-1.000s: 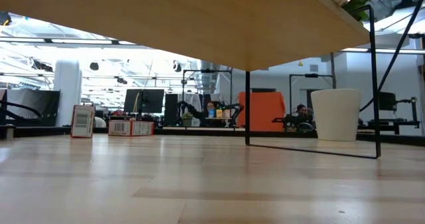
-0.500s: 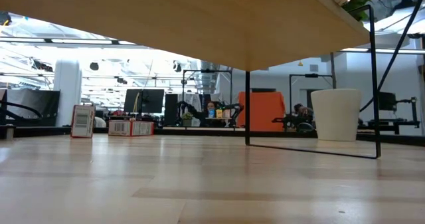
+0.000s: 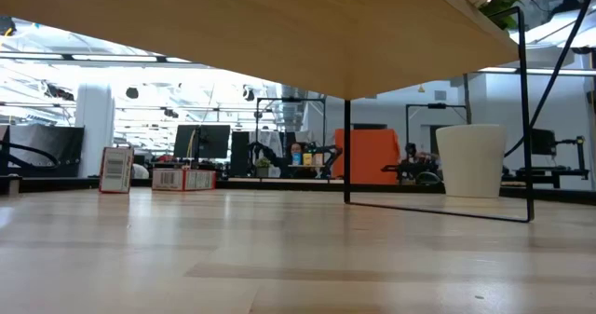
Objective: Stack cereal on shelf
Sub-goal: Put the bottom red cereal box onto the shelf
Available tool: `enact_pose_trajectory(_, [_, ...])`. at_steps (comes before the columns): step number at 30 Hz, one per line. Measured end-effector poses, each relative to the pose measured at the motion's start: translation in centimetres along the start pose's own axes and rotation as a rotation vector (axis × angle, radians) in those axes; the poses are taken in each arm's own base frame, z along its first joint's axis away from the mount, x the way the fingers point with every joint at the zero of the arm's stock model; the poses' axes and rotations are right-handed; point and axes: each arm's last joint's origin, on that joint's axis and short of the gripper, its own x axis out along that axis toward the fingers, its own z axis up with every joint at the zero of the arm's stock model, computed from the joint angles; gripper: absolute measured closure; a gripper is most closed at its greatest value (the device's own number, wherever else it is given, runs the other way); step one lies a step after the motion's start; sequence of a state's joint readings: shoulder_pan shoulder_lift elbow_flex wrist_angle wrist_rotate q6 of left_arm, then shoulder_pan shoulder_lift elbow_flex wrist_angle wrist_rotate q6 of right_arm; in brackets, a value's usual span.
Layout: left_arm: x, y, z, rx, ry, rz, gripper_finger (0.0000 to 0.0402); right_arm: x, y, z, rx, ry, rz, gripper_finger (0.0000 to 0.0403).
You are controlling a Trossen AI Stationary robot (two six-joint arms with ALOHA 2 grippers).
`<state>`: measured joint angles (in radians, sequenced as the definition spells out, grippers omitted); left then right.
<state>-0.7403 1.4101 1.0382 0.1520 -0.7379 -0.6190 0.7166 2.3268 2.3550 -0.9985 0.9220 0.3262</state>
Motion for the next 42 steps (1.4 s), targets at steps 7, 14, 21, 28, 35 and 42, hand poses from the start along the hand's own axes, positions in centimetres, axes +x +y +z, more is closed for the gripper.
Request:
enact_pose_trajectory(7, [0.0,0.0,0.0,0.057,-0.003,0.005,0.0248,-0.1,-0.7,0.3,-0.012,-0.003,-0.006,0.0311])
enact_pose_trajectory(14, [0.0,-0.2,0.3,0.153,-0.023,-0.009,0.0248,-0.8,-1.3,0.6,-0.044,-0.015,-0.021,0.0311])
enact_pose_trajectory(21, [0.0,-0.1,0.3,0.175,-0.023,-0.006,0.0248,-1.0,-1.5,0.8,-0.051,-0.019,-0.018,0.0311])
enact_pose_trajectory(28, [0.2,-0.1,-0.1,0.107,-0.016,0.006,0.0248,-1.3,-1.3,0.8,-0.084,-0.027,-0.017,0.0311])
enact_pose_trajectory(35, [1.6,-0.4,-2.3,0.119,-0.001,0.03,0.0248,-2.1,-1.5,1.1,-0.082,-0.038,0.008,0.0311])
enact_pose_trajectory(42, [2.0,-0.4,-2.8,0.122,-0.003,0.031,0.0248,-2.3,-1.7,1.2,-0.088,-0.039,0.016,0.0312])
